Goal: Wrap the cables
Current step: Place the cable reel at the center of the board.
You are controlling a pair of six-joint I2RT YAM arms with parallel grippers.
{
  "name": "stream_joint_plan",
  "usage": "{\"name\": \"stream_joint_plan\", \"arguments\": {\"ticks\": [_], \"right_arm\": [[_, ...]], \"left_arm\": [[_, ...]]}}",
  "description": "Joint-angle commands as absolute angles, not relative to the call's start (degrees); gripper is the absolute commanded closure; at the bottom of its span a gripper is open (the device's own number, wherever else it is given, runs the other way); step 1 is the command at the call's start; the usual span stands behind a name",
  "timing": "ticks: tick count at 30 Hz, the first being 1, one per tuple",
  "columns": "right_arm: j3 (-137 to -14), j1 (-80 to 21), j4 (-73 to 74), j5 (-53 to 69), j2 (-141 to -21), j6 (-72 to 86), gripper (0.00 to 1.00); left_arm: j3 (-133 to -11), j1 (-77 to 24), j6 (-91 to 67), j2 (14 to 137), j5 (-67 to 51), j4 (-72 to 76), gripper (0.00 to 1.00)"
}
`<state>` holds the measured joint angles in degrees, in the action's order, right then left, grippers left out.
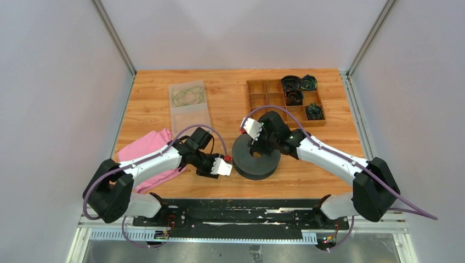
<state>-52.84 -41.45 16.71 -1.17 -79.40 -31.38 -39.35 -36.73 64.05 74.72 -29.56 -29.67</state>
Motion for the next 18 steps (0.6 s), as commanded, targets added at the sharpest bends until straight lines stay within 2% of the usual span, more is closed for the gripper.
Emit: {"name": "stream_joint_plan", "arguments": {"ticks": [1,12,18], "right_arm": [[-52.99,-40.54,18.64,1.33,-77.16,-30.76,0.39],[-52.22,-40.5,19.58,3.0,-75.33,-29.81,0.39],[-51.68,-40.43,19.64,3.25,-74.43,-29.55,0.4]], "left_arm": [[-39.89,-39.03,63.15,78.29,-26.4,-27.97,0.54],[-42.48,-41.66,60.64,83.42,-21.53,-27.78,0.69],[-41.91,-41.84,60.02,83.72,-20.75,-27.32,0.83]]}}
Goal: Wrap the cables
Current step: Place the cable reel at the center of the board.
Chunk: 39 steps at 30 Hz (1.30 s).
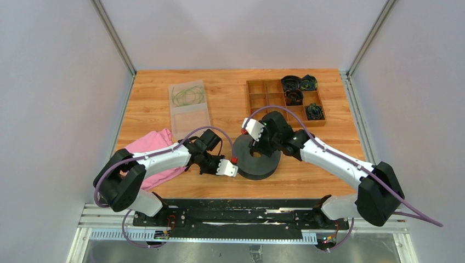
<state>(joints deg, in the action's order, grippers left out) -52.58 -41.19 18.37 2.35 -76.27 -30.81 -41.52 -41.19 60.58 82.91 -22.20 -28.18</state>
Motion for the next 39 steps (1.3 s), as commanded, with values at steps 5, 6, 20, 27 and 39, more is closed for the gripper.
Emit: {"name": "stream_joint_plan", "arguments": {"ticks": [5,6,20,27,39], "right_arm": [[-52.22,-40.42,21.06,3.52,-73.81,-28.97,0.4],[-52.02,-40.34,21.31,3.74,-73.64,-28.92,0.39],[-49.75,-36.82,22.14,2.69,-70.86,-27.51,0.4],[-50.4,-34.01,22.75,0.78,-71.89,-24.04,0.4],[-51.88,-29.37,25.75,3.85,-74.74,-20.4,0.39]], "left_arm": [[-42.16,-41.84,56.67,83.32,-20.38,-25.43,1.0],[-42.36,-41.84,55.9,83.18,-20.22,-25.05,1.0],[-50.05,-35.78,45.25,85.59,-17.27,-20.35,1.0],[-58.41,-35.68,37.52,93.64,-15.02,-20.02,1.0],[-67.09,-35.68,28.51,99.68,-14.0,-19.56,1.0]]}}
